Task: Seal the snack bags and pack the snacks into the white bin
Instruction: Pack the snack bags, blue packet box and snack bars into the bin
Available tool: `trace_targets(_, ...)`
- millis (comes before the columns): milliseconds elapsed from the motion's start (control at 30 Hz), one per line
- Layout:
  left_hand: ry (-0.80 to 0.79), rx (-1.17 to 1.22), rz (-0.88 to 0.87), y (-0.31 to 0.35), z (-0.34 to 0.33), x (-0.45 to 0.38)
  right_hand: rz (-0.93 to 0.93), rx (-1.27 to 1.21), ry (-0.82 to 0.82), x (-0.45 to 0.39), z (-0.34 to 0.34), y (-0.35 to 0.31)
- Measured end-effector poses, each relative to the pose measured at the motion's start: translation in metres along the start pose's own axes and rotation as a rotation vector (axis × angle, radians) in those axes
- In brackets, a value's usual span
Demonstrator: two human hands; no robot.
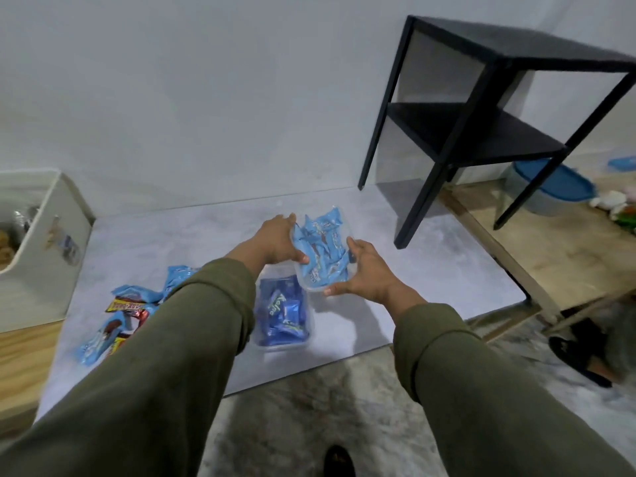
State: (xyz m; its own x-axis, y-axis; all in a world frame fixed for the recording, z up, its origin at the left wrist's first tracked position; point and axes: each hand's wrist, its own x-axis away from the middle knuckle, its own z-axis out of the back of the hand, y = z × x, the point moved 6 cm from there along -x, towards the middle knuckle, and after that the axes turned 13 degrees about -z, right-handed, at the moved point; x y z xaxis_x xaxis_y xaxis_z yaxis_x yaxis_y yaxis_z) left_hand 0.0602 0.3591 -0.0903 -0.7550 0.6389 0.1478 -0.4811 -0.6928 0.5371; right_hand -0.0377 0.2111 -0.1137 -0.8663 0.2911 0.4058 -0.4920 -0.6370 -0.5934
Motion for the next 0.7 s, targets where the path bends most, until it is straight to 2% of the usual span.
trace_targets(267, -0.019, 0.051, 0.059, -0.052, -0.027, 0.065, -0.022, 0.004, -0.052, 0.038, -0.068, -0.005)
trace_targets(500, 0.005, 0.175, 0.039, -0.07, -0.056, 0.079, 0.07, 0.0, -0.006, 0.035, -0.072, 0.001)
trace_targets(600, 0.086, 0.192, -0.013, -0.073, -0.062, 0.087, 0.182, 0.125, 0.012, 0.028, -0.071, 0.0)
trace_targets(700, 0.128, 0.277, 0.008, -0.08, -0.071, 0.094, 0.174, 0.109, -0.023, 0.021, -0.07, 0.004)
